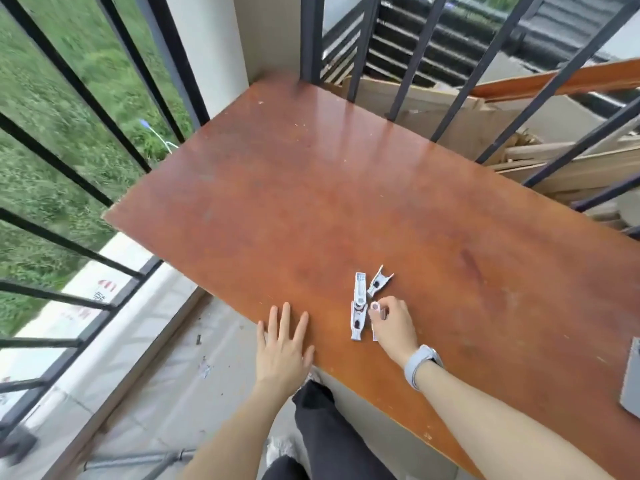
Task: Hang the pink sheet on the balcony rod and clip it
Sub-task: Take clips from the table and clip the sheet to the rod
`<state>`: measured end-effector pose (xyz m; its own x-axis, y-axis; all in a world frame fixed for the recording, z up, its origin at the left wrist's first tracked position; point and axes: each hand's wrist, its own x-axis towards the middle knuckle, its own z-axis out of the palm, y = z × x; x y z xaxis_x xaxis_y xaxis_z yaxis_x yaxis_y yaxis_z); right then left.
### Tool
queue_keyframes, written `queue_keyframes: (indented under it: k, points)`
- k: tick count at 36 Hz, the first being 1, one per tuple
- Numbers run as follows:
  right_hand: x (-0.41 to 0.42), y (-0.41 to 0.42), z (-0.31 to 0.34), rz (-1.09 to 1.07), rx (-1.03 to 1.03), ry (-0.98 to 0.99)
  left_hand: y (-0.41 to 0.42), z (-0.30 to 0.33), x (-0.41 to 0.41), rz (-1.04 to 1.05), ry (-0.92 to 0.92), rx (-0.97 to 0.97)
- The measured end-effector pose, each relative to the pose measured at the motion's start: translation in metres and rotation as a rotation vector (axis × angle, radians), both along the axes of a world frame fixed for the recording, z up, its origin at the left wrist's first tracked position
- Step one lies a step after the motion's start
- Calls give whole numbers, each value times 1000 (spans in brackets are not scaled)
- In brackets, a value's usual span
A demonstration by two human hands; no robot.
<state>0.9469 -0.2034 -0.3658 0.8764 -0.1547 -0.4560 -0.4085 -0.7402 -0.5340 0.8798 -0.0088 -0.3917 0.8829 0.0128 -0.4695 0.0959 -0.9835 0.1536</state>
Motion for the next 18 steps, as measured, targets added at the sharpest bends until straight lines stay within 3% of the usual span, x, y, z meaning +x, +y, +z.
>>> queue_keyframes:
  k: [5, 8, 12, 14, 18]
  points:
    - [-1, 6, 23, 41, -85, -75, 3, 13, 8, 29, 17, -87]
    - [1, 20, 44, 81, -23, -189, 11, 28, 12, 118, -11, -172]
    - [10, 68, 70, 182, 140, -283, 46, 56, 5, 252, -177, -173]
    - [-6, 120, 94, 343, 262, -294, 84, 83, -28, 400, -289, -121]
    - [-5, 152, 105, 409, 349, -344, 105, 110, -40, 506, -468, -138]
